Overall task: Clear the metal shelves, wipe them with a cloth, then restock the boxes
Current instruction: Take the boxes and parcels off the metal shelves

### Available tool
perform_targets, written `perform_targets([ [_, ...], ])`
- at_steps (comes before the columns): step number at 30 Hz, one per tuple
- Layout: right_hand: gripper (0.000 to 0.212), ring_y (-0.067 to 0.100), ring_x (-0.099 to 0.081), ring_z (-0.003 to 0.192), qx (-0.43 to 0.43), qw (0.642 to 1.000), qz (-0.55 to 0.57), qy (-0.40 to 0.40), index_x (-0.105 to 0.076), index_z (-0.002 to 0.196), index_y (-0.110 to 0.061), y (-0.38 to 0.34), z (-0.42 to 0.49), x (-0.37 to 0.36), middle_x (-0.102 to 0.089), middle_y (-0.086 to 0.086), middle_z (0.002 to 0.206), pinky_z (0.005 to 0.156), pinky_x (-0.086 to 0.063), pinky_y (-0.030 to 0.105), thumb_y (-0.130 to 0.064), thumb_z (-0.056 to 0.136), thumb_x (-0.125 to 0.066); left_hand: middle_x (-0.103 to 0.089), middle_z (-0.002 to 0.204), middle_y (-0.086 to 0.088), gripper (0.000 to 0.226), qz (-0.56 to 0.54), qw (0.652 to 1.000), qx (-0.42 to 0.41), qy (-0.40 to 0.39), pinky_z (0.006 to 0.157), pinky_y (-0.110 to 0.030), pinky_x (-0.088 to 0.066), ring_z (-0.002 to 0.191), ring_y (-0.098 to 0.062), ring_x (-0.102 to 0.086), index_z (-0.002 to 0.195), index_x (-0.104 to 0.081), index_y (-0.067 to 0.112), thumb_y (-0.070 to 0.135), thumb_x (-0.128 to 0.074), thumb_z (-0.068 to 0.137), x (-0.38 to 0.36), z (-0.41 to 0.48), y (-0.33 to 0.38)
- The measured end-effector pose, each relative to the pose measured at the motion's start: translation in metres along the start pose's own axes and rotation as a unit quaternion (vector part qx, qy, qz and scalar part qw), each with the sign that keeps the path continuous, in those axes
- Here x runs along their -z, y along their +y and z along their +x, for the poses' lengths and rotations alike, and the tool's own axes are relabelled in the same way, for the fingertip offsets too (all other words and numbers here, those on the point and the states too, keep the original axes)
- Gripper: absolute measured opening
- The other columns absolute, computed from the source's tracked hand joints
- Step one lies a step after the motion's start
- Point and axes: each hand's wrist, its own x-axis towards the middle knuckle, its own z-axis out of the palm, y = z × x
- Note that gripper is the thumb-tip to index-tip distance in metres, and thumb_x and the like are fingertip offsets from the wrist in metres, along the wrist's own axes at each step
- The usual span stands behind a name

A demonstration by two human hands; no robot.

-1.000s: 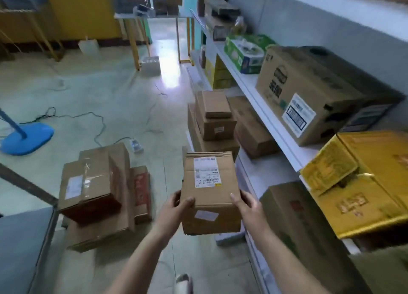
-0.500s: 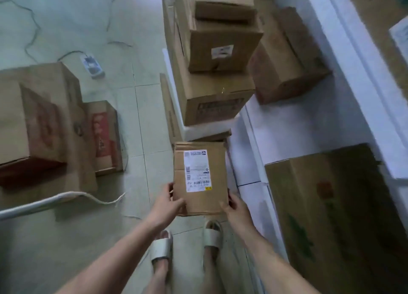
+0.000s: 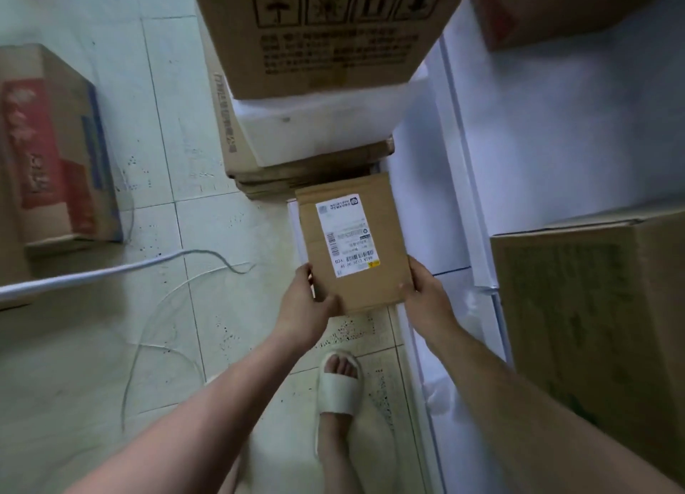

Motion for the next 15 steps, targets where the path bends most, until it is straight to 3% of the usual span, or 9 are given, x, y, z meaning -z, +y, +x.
perform_targets([
  [2, 0.061, 0.014, -0.059, 0.121, -0.010, 0.999, -0.033, -0.023, -0.048, 0.146, -0.038, 0.003, 0.003, 0.002, -0.062, -0.014, 0.129, 0.094, -0.047, 0.026, -0.001, 0.098, -0.041, -0.057, 0.130, 0.004, 0.069, 0.015, 1.000, 0.004, -0.024, 0.071, -0.004, -0.045, 0.116, -0.014, -0.055, 0.147, -0.040, 0.015, 0.005, -0.070, 0.085, 0.000, 0.006, -0.001],
  [5, 0.068, 0.015, -0.050, 0.125, -0.037, 0.996, -0.061, -0.060, -0.018, 0.161, -0.029, -0.004, 0.004, 0.003, -0.042, -0.003, 0.155, 0.087, -0.044, 0.021, -0.005, 0.102, -0.046, -0.057, 0.128, 0.010, 0.064, 0.052, 0.996, 0.002, -0.075, 0.095, -0.026, -0.044, 0.127, -0.017, -0.053, 0.143, -0.043, 0.021, 0.015, -0.073, 0.087, 0.005, 0.007, 0.006],
  [7, 0.079, 0.020, -0.050, 0.124, -0.075, 0.992, -0.080, -0.058, 0.002, 0.163, -0.022, -0.012, 0.000, 0.004, -0.019, 0.000, 0.167, 0.072, -0.044, 0.021, -0.015, 0.104, -0.049, -0.052, 0.134, 0.008, 0.063, 0.079, 0.992, -0.002, -0.094, 0.099, -0.023, -0.039, 0.135, -0.020, -0.048, 0.149, -0.037, 0.017, 0.017, -0.067, 0.093, 0.010, 0.004, 0.017],
  [8, 0.082, 0.024, -0.051, 0.125, -0.092, 0.990, -0.094, -0.045, 0.006, 0.162, -0.021, -0.018, -0.005, 0.006, -0.014, 0.003, 0.169, 0.072, -0.047, 0.024, -0.019, 0.103, -0.051, -0.051, 0.142, 0.003, 0.063, 0.094, 0.991, -0.001, -0.094, 0.098, -0.020, -0.035, 0.137, -0.022, -0.045, 0.152, -0.033, 0.014, 0.017, -0.063, 0.096, 0.014, -0.001, 0.023],
  [10, 0.082, 0.032, -0.051, 0.131, -0.118, 0.987, -0.105, -0.017, 0.001, 0.162, -0.017, -0.037, -0.018, 0.009, -0.018, 0.008, 0.167, 0.085, -0.052, 0.034, -0.023, 0.101, -0.052, -0.046, 0.152, -0.001, 0.062, 0.094, 0.993, -0.004, -0.078, 0.101, -0.024, -0.036, 0.140, -0.022, -0.044, 0.152, -0.032, 0.014, 0.017, -0.060, 0.097, 0.025, -0.013, 0.035],
  [12, 0.067, 0.033, -0.049, 0.134, -0.110, 0.991, -0.077, 0.001, -0.020, 0.159, -0.011, -0.066, -0.044, 0.012, -0.038, 0.008, 0.156, 0.099, -0.047, 0.037, -0.025, 0.102, -0.052, -0.048, 0.152, 0.001, 0.059, 0.054, 0.998, -0.008, -0.042, 0.107, -0.031, -0.040, 0.139, -0.019, -0.045, 0.151, -0.036, 0.016, 0.018, -0.061, 0.097, 0.041, -0.034, 0.053],
  [14, 0.038, 0.025, -0.058, 0.122, -0.066, 0.998, -0.022, -0.010, -0.050, 0.139, -0.016, -0.103, -0.075, 0.014, -0.058, -0.001, 0.129, 0.096, -0.049, 0.035, -0.024, 0.102, -0.052, -0.053, 0.144, 0.002, 0.048, -0.012, 1.000, -0.001, 0.003, 0.105, -0.032, -0.042, 0.133, -0.018, -0.050, 0.144, -0.045, 0.016, 0.017, -0.060, 0.098, 0.060, -0.056, 0.081],
  [15, 0.032, 0.021, -0.063, 0.116, -0.036, 0.999, 0.004, -0.013, -0.057, 0.132, -0.019, -0.128, -0.096, 0.015, -0.064, -0.004, 0.125, 0.097, -0.052, 0.038, -0.024, 0.102, -0.052, -0.055, 0.141, 0.001, 0.042, -0.049, 0.999, -0.003, 0.024, 0.106, -0.034, -0.044, 0.129, -0.018, -0.053, 0.139, -0.049, 0.016, 0.016, -0.059, 0.099, 0.075, -0.073, 0.103],
])
